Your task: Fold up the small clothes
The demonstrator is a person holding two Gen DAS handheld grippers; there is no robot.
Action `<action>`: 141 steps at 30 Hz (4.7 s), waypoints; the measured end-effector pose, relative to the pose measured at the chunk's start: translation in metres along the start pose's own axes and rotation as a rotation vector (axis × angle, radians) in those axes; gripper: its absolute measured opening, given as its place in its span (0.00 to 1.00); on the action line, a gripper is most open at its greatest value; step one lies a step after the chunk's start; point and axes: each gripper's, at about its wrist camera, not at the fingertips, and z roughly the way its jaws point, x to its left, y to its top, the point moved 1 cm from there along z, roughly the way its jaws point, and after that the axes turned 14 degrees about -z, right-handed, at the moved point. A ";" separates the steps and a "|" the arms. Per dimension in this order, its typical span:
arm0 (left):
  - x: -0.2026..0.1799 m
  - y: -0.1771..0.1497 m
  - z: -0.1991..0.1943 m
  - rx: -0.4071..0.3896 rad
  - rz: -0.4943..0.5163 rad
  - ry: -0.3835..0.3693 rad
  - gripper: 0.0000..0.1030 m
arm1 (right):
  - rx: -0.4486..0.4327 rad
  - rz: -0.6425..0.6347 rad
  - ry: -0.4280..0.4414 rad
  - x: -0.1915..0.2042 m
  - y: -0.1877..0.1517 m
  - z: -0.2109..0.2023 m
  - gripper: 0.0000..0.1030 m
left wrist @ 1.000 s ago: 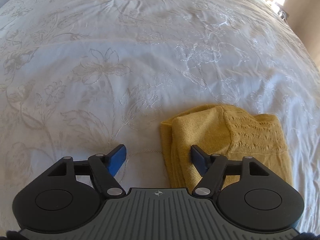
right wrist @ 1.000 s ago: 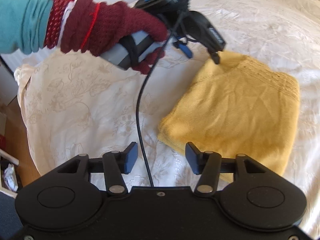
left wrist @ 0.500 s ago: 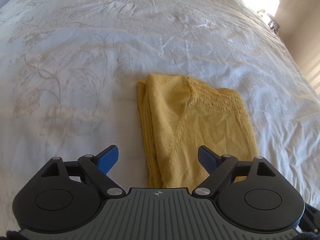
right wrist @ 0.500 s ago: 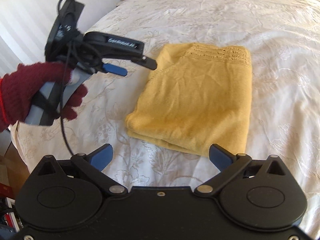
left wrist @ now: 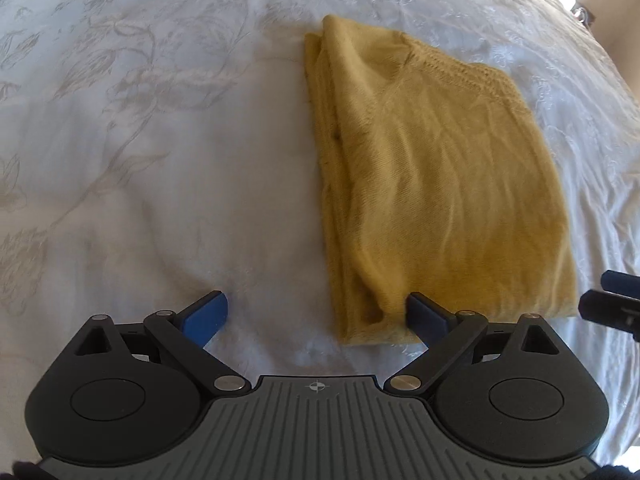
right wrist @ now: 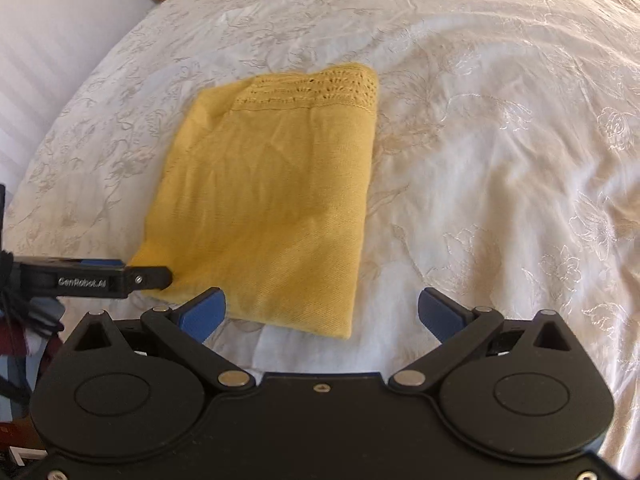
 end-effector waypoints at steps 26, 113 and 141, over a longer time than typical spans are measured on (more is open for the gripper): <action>0.016 0.048 -0.030 -0.042 -0.108 -0.167 0.99 | -0.079 0.093 0.093 -0.062 0.032 -0.011 0.99; -0.072 -0.101 -0.005 0.191 -0.171 -0.332 0.17 | -0.002 0.082 -0.063 -0.119 -0.009 -0.055 0.42; -0.172 -0.042 -0.005 -0.187 0.148 -0.046 0.59 | -0.100 -0.095 -0.041 -0.108 -0.026 -0.063 0.99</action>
